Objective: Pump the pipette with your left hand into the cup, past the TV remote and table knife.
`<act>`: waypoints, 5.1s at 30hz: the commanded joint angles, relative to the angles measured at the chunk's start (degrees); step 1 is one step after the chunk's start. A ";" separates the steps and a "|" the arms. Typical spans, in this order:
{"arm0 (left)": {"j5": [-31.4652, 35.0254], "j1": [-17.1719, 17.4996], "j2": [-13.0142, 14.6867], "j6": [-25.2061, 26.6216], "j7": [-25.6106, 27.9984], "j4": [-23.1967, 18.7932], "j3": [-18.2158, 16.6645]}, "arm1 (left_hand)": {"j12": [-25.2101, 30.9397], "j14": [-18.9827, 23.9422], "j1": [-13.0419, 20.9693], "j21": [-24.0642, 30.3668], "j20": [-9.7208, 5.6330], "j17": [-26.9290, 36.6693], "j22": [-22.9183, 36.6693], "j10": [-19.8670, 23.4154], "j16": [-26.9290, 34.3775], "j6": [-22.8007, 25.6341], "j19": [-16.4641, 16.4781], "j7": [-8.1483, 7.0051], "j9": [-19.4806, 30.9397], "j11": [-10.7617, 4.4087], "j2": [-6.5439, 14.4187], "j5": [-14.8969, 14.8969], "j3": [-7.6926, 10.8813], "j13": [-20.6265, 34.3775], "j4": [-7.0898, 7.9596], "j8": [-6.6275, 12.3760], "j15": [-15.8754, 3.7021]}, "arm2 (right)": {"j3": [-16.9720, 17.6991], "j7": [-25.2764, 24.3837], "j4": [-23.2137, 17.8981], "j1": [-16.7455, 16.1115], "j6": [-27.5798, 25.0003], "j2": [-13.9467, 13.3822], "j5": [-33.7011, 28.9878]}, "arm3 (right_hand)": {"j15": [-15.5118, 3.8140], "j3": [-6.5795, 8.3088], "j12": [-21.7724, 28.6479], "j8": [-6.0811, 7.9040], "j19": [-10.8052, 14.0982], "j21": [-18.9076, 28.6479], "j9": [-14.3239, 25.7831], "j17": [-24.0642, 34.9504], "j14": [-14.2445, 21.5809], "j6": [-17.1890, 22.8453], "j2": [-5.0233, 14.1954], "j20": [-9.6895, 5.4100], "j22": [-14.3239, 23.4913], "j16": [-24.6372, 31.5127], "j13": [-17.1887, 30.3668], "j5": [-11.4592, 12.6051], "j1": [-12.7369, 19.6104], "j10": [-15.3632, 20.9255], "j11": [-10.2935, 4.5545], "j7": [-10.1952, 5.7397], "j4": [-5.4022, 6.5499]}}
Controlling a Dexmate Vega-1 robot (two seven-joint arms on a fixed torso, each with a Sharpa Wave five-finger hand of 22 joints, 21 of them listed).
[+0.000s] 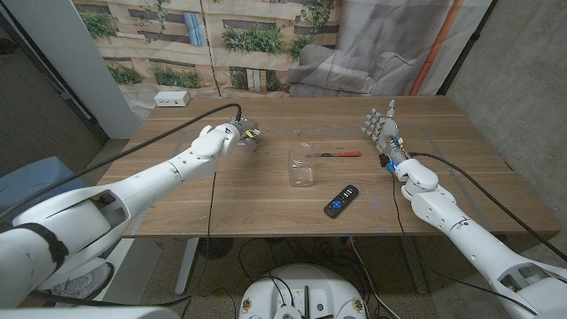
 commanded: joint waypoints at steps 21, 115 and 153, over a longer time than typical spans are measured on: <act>-2.93 -1.57 -1.05 0.28 0.15 2.50 1.19 | 0.67 3.02 0.69 0.16 -1.49 0.06 0.29 5.24 0.05 3.08 2.26 0.57 0.01 -1.00 2.85 -0.23 -0.76 0.18 -0.37 -0.40 -6.38 | 0.00 0.01 0.00 0.00 0.04 0.01 0.00 | -4.85 -0.37 0.38 0.40 0.30 0.21 0.20 0.26 -0.33 0.19 3.33 0.11 0.31 0.34 0.32 0.31 0.01 -0.08 -0.10 -0.54 0.03; -0.02 8.66 9.14 2.98 5.26 -15.87 -7.70 | 0.39 11.11 3.98 0.80 -3.35 0.15 0.48 12.80 -0.32 11.80 7.17 0.11 1.21 -1.87 3.23 -0.31 -3.38 0.76 -0.75 0.41 -7.87 | 0.00 0.02 0.01 0.02 0.03 0.01 0.01 | -4.83 -0.37 0.41 0.39 0.27 0.20 0.20 0.26 -0.33 0.15 3.33 0.11 0.31 0.35 0.30 0.32 0.00 0.05 -0.17 -0.49 0.03; -6.03 21.31 13.91 7.61 7.08 -34.10 -21.01 | 0.25 11.48 4.19 0.77 -3.26 0.16 0.55 13.01 -0.49 11.84 7.46 0.52 1.32 -1.84 3.86 -0.26 -3.86 0.88 -0.52 0.19 -7.96 | 0.01 0.03 0.01 0.01 0.03 0.00 0.02 | -4.83 -0.37 0.42 0.39 0.26 0.20 0.21 0.25 -0.27 0.17 3.33 0.11 0.31 0.36 0.33 0.33 0.01 0.01 -0.19 -0.48 0.03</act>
